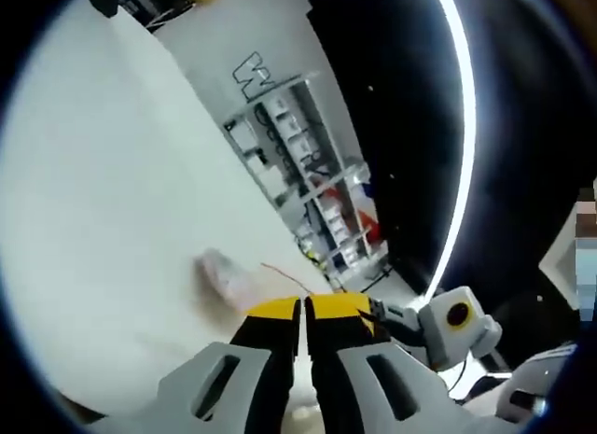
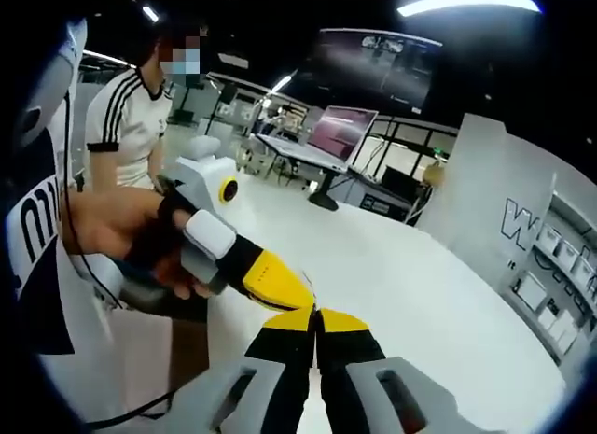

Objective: Open the resealable bag by pulling the two sides of the seal apart until the entire bag opening is separated and visibly accessible.

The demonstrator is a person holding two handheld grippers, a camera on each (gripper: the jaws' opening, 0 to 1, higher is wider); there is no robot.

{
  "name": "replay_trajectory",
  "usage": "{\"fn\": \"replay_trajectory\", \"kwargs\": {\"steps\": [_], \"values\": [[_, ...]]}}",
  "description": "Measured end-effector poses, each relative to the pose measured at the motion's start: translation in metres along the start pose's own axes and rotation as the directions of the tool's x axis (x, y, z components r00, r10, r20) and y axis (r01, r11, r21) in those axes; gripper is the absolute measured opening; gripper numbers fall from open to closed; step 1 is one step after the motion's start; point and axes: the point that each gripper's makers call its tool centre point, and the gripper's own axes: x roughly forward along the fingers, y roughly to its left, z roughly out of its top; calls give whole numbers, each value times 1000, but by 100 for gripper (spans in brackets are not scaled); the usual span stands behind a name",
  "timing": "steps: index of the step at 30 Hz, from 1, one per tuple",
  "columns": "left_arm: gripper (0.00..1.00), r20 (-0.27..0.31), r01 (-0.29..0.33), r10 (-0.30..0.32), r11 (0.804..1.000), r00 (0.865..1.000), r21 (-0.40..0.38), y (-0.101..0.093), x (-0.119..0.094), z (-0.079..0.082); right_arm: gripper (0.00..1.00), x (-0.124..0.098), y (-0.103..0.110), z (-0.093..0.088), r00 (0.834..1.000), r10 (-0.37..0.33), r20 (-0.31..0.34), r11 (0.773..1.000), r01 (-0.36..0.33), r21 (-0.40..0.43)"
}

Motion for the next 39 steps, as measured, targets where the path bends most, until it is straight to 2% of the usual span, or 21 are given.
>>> {"fn": "replay_trajectory", "kwargs": {"steps": [10,15,18,27,29,30,32,34,35,36,37,39], "values": [[0,-20,-20,22,997,1000,76,3,-5,-1,0,0,0,-1,1000,6,-7,1000,-6,4],[0,-33,-44,48,992,998,114,14,-4,-3,0,1,-1,-1,1000,-10,-21,1000,10,-22],[0,-38,-48,52,993,998,112,10,1,-2,0,1,-1,-1,1000,-20,-21,999,19,-33],[0,-60,-56,63,992,996,109,12,0,-5,0,3,-4,-1,999,-37,-18,998,36,-54],[0,-66,-66,74,992,995,112,15,0,-9,0,0,-10,2,998,-66,-10,995,65,-70],[0,-67,-66,72,994,995,92,17,-1,-10,0,-1,-13,3,998,-62,-10,996,61,-64],[0,-69,-67,73,994,995,87,17,-1,-12,0,-3,-14,6,999,-41,17,999,41,-2],[0,-71,-67,73,994,995,91,16,-2,-13,0,-5,-19,3,998,-57,1,998,57,-24],[0,-86,-22,27,998,996,56,7,0,-15,0,-5,-18,3,998,-58,-1,998,58,-30],[1,-65,51,-52,999,997,-7,-6,2,-12,0,-6,-16,3,998,-55,1,998,55,-30],[1,-57,59,-60,998,997,-14,-7,1,-11,0,-5,-14,4,999,-47,4,999,47,-26],[2,-45,41,-40,999,998,21,-6,3,-11,0,-5,-11,3,999,-42,5,999,42,-24]]}}
